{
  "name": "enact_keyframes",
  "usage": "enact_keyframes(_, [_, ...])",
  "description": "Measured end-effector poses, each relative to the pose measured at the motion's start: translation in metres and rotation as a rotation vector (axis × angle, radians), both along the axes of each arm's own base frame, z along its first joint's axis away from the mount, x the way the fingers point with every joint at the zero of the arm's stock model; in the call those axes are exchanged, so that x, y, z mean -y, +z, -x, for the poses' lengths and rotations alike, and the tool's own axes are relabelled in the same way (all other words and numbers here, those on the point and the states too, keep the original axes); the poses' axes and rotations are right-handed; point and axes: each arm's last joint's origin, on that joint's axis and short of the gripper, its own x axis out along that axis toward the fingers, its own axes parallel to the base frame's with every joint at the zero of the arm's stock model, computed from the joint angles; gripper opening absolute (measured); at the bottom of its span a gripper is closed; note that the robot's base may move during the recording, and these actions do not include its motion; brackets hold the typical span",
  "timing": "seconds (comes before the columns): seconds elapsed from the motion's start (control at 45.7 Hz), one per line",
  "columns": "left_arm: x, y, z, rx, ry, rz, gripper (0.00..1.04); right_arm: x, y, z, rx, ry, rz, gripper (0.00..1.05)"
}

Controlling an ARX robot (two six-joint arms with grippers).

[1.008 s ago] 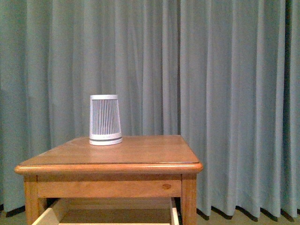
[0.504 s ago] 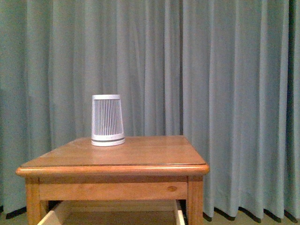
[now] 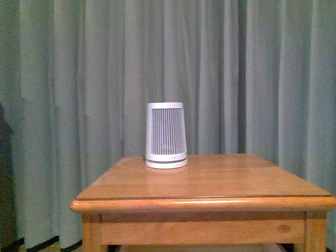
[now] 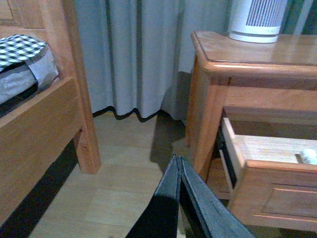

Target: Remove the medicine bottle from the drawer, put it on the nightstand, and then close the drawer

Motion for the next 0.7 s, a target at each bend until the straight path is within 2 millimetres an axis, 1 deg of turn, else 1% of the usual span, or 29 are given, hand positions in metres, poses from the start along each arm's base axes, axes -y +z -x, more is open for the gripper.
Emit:
enact_keyframes(0.11, [0.000, 0.000, 0.000, 0.002, 0.001, 0.000, 0.04, 0.000, 0.000, 0.000, 0.001, -0.001, 0.000, 0.98])
enact_keyframes(0.175, [0.000, 0.000, 0.000, 0.000, 0.005, 0.000, 0.12, 0.000, 0.000, 0.000, 0.001, 0.006, 0.000, 0.98])
enact_keyframes(0.219, [0.000, 0.000, 0.000, 0.000, 0.005, 0.000, 0.19, 0.000, 0.000, 0.000, 0.001, 0.008, 0.000, 0.98])
enact_keyframes(0.438, [0.000, 0.000, 0.000, 0.000, 0.003, 0.000, 0.71, 0.000, 0.000, 0.000, 0.001, 0.005, 0.000, 0.98])
enact_keyframes(0.46, [0.000, 0.000, 0.000, 0.000, 0.003, 0.000, 0.76, 0.000, 0.000, -0.001, -0.004, -0.030, 0.013, 0.98])
enact_keyframes(0.526, [0.000, 0.000, 0.000, 0.000, 0.003, 0.000, 0.87, -0.002, 0.001, -0.005, -0.014, -0.105, 0.048, 0.98])
enact_keyframes(0.591, [0.000, 0.000, 0.000, 0.000, 0.003, 0.000, 0.98, -0.006, 0.005, -0.013, -0.048, -0.119, 0.064, 0.98])
enact_keyframes(0.613, [0.000, 0.000, 0.000, 0.000, 0.003, -0.002, 1.00, -0.008, 0.008, -0.017, -0.057, -0.114, 0.068, 0.98])
enact_keyframes(0.701, [0.000, 0.000, 0.000, 0.000, 0.003, -0.002, 0.98, -0.013, 0.025, -0.033, -0.072, -0.093, 0.073, 0.98])
